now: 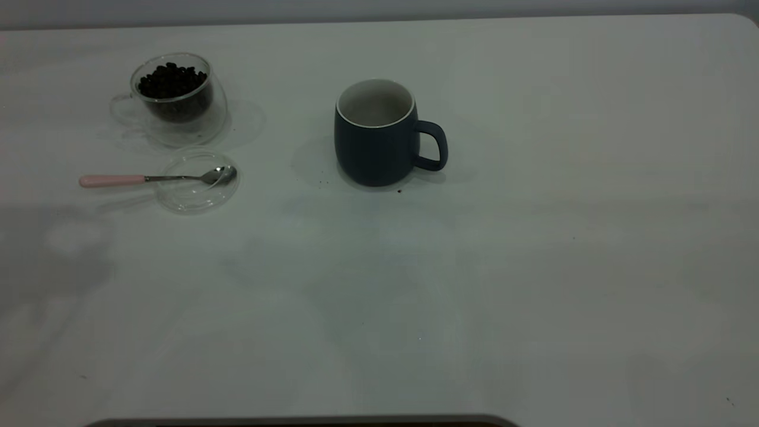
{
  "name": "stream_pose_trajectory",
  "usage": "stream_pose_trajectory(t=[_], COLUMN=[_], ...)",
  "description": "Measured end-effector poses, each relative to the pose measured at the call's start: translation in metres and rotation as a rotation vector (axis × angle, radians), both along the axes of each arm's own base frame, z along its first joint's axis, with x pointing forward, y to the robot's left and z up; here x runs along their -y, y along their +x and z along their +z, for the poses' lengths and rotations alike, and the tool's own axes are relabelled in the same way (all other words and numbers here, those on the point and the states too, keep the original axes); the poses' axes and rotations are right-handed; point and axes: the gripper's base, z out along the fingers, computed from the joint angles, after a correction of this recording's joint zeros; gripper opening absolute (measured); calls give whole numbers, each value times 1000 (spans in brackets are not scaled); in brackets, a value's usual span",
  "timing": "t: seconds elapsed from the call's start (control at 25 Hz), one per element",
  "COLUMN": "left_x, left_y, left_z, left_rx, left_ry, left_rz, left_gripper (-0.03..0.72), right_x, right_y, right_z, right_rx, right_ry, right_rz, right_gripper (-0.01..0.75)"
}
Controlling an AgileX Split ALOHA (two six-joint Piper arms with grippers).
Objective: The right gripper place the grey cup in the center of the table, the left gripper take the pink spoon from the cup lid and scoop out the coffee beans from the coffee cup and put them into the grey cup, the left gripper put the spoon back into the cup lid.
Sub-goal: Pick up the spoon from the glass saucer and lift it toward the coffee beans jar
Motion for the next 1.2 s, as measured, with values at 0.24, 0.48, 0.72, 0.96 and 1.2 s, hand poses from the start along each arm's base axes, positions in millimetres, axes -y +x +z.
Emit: stream_pose_trajectory(t=[0.24, 0.48, 0.72, 0.96, 1.2], left_x=[-50, -89, -118, -130, -135], left_y=[24, 39, 52, 62, 75], left_z=[-44, -100, -146, -193, -231], left_rx=[-5, 11, -60, -117, -103], left_ry=[-204, -377, -479, -519, -570], left_rz=[-29, -34, -34, -33, -90], left_gripper=[710, 710, 710, 710, 710], right_x=[0, 0, 0, 0, 0], right_y=[0, 0, 0, 0, 0], right_z=[0, 0, 0, 0, 0], right_rx=[0, 0, 0, 0, 0], right_ry=[0, 0, 0, 0, 0], right_rz=[0, 0, 0, 0, 0], right_gripper=[591, 591, 591, 591, 591])
